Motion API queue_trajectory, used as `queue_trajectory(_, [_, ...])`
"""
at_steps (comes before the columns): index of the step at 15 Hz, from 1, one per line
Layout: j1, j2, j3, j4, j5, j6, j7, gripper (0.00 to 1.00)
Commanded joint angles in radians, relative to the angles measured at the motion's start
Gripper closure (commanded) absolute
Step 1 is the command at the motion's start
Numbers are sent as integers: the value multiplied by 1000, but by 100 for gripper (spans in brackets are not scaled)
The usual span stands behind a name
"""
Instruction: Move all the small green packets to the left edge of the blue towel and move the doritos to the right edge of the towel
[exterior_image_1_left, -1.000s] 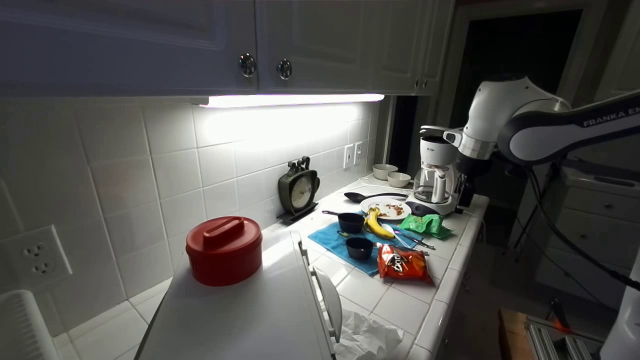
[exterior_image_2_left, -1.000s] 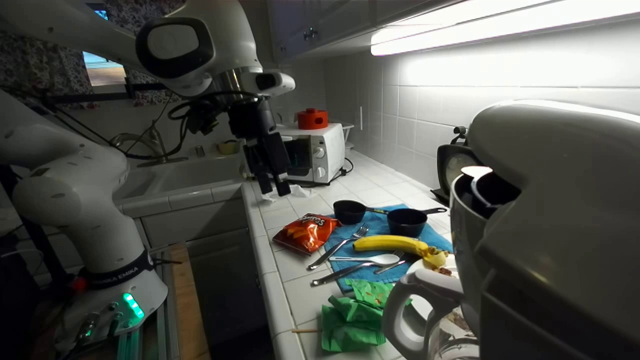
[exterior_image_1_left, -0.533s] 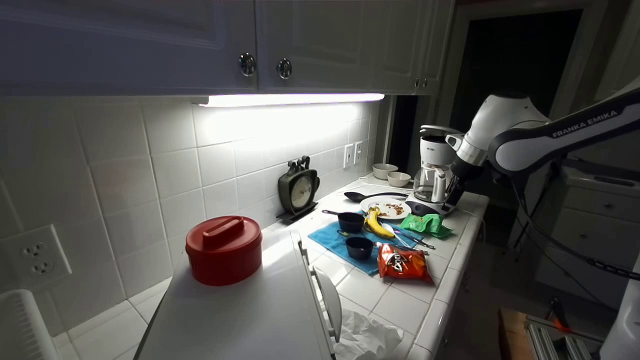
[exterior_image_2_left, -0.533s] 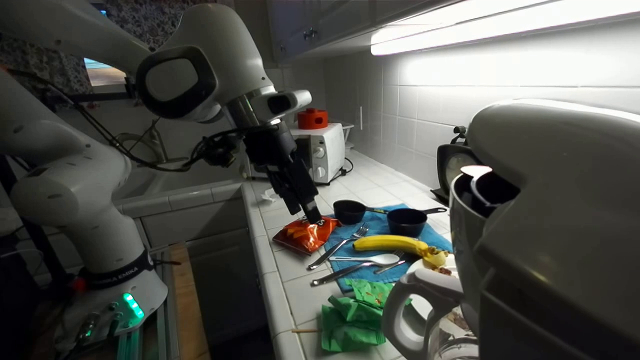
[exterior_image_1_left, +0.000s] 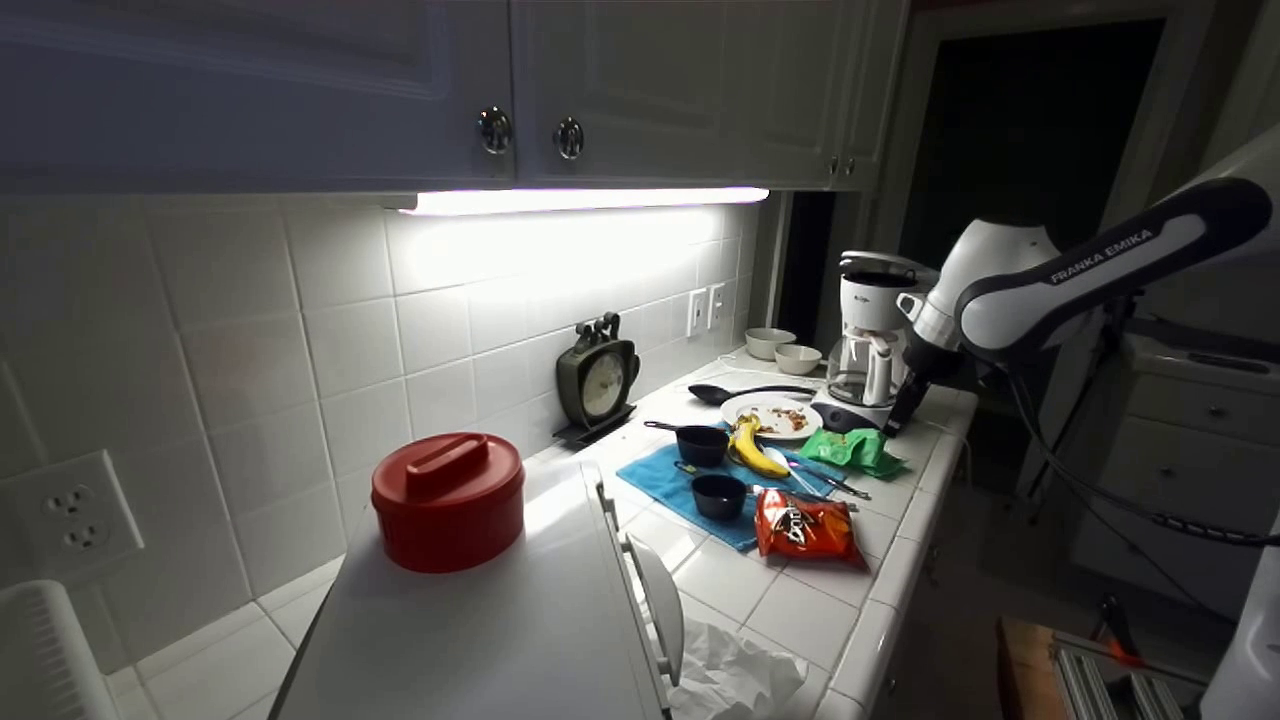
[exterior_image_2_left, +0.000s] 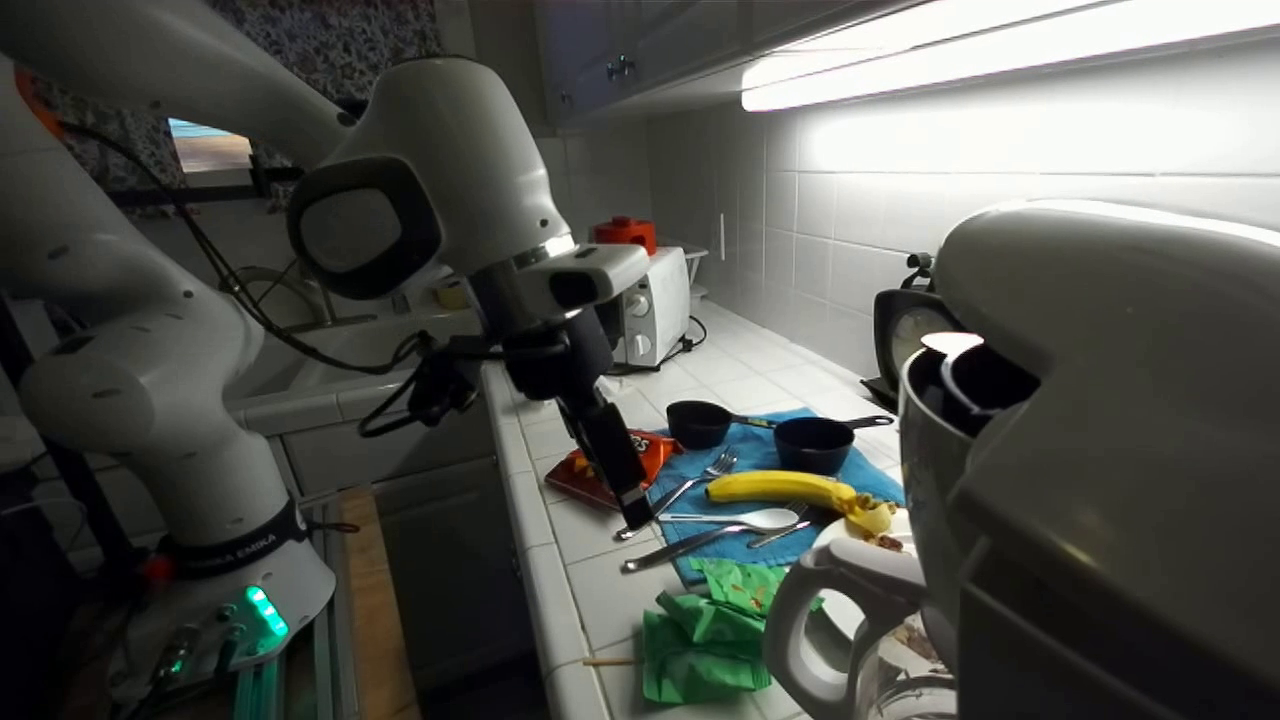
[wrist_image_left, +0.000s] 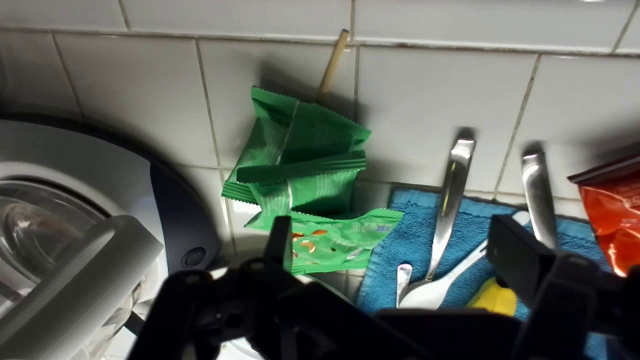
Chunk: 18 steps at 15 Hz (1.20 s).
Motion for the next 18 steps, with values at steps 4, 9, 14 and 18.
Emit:
queue_trajectory(4, [38, 147, -18, 70, 160, 86, -107, 0])
queue_trajectory(9, [36, 279, 19, 142, 181, 96, -94, 0])
queue_trajectory(14, [4, 381, 68, 206, 189, 90, 53, 0])
queue_trajectory(18, [-8, 420, 90, 230, 162, 81, 207, 0])
